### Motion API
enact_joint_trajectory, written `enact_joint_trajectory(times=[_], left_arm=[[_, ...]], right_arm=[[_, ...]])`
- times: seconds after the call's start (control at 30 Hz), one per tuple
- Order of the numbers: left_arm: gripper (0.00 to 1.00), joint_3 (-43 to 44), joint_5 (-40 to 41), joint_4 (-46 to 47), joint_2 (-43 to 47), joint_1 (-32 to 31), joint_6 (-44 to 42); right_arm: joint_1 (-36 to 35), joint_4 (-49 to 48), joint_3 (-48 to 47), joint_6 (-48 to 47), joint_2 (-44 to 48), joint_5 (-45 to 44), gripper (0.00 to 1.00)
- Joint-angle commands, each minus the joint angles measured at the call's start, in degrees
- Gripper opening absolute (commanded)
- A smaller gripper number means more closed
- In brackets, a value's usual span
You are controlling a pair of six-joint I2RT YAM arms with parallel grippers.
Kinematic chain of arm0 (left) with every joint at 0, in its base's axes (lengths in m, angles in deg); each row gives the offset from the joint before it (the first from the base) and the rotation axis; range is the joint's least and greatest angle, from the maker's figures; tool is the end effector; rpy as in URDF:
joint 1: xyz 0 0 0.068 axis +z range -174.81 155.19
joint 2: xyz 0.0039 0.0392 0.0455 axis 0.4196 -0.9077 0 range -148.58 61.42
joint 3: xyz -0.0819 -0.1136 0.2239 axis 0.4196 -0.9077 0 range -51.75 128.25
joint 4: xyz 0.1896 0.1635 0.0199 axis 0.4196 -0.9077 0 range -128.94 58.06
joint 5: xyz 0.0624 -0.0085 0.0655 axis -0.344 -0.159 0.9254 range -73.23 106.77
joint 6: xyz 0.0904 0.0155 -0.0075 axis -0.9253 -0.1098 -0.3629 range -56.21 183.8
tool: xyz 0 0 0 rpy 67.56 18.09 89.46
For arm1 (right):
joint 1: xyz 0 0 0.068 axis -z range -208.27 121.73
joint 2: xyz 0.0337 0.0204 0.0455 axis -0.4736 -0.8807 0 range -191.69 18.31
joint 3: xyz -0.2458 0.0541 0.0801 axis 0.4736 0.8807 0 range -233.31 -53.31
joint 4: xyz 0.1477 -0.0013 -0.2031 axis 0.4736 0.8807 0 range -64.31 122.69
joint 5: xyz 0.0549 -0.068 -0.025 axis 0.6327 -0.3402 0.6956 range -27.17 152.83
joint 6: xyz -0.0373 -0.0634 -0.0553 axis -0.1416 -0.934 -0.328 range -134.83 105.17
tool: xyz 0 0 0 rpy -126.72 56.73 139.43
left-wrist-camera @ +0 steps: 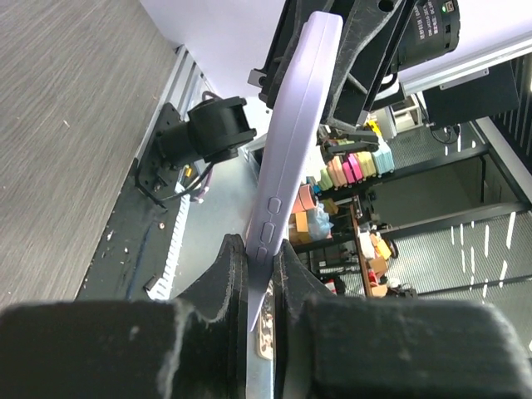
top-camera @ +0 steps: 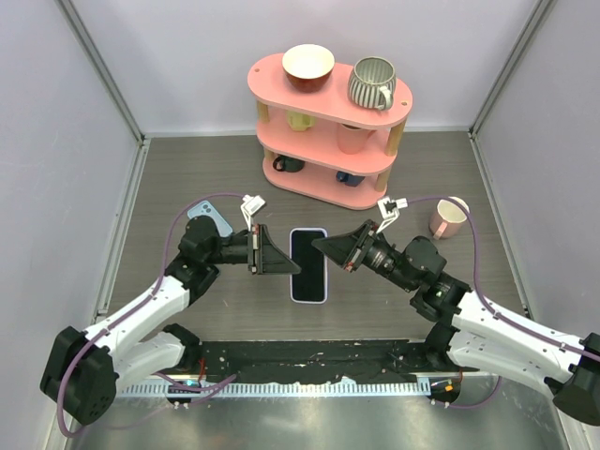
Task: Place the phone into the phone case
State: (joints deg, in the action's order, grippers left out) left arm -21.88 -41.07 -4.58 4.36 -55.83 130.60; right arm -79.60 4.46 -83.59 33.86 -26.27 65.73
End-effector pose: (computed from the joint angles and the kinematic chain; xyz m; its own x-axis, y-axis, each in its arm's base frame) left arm 0.1652 -0.1808 0.2743 -0.9180 -0.0188 -0.3962 0.3961 0.0063 -0.9182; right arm 0.1437 0.1864 0.3117 -0.5595 0.5016 -0.6598 -0.5921 0.3152 0.7417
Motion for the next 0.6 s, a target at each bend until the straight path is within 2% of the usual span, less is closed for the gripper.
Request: enact_joint_trajectory(times=[0.0, 0.03, 0.07, 0.17, 0.2, 0.27, 0.3, 0.37, 0.5, 0.53, 0.57], left_arm=[[0.00, 1.3, -0.4, -5.0, -0.1, 0.0, 0.8], [0.00, 1.8, -0.3, -6.3, -0.2, 0.0, 0.1], [0.07, 2.3, 0.0, -7.6, -0.1, 0.1, -0.9], [0.45, 4.7, 3.0, -17.3, 1.8, 0.8, -7.5], [0.52, 6.2, 6.6, -24.7, 2.6, 1.4, -9.7], [0.75, 7.8, 10.6, -32.5, 4.4, 2.1, -16.3], [0.79, 9.3, 12.6, -37.8, 5.8, 2.5, -18.1], [0.91, 10.7, 18.1, -41.9, 6.9, 2.8, -21.0], [0.96, 15.5, 32.4, -53.4, 7.8, 3.3, -23.8], [0.97, 16.2, 41.4, -55.5, 7.8, 3.3, -24.3], [0.97, 17.2, 45.7, -58.9, 7.6, 3.3, -24.9]], right_arm=[[-0.2, -3.6, -5.3, -4.1, -0.3, -0.8, 0.01], [-0.2, -3.6, -5.1, -4.1, -0.4, -1.0, 0.01], [-0.2, -3.5, -5.1, -3.9, -0.4, -1.4, 0.01], [-0.2, 1.0, -5.2, -4.6, 0.3, -6.4, 0.01], [-0.2, 2.3, -5.7, -6.0, 0.6, -8.8, 0.01], [0.2, 7.4, -6.5, -7.1, 1.2, -11.1, 0.01], [0.9, 9.4, -7.7, -8.3, 1.0, -11.9, 0.01], [1.8, 15.1, -9.1, -8.8, -0.8, -13.1, 0.01], [5.1, 19.5, -9.3, -8.2, -6.6, -12.0, 0.01], [7.3, 19.4, -9.0, -9.1, -8.0, -11.1, 0.01], [8.4, 19.0, -8.5, -9.6, -11.2, -8.6, 0.01]])
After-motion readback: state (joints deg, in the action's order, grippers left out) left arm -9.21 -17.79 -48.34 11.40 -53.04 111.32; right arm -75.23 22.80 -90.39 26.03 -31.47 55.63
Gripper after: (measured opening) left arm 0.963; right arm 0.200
